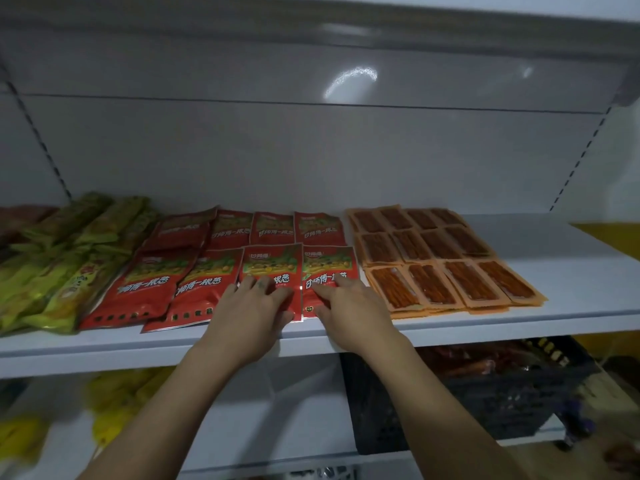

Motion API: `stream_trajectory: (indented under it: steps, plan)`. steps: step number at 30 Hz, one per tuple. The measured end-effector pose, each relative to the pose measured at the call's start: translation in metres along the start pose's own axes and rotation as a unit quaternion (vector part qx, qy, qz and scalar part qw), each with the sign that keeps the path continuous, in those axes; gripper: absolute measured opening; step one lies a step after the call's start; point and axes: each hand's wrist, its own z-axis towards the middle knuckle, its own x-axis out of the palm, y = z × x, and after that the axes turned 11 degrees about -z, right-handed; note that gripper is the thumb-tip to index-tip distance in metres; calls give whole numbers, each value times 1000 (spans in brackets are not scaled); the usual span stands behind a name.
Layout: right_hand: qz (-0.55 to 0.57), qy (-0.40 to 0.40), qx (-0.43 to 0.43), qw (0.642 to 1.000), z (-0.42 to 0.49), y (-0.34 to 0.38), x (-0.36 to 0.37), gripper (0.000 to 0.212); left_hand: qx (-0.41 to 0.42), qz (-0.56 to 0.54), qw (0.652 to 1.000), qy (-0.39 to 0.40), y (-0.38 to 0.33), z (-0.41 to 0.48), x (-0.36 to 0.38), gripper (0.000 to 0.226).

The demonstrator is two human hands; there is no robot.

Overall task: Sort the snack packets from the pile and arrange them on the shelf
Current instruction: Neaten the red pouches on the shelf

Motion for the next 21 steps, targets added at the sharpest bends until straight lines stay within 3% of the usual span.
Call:
stream_trajectory:
  steps: [10,15,21]
  plan:
    - [-1,-25,-3,1000,3,0,2,52,-8,16,1000,14,-1,2,0,51]
    - [7,6,-4,1000,6,2,3,53,-9,16,1000,15,-1,4,-2,52]
    - [14,-31,18,999,10,-7,-12,57,2,-1,1000,4,-3,13,-12,51]
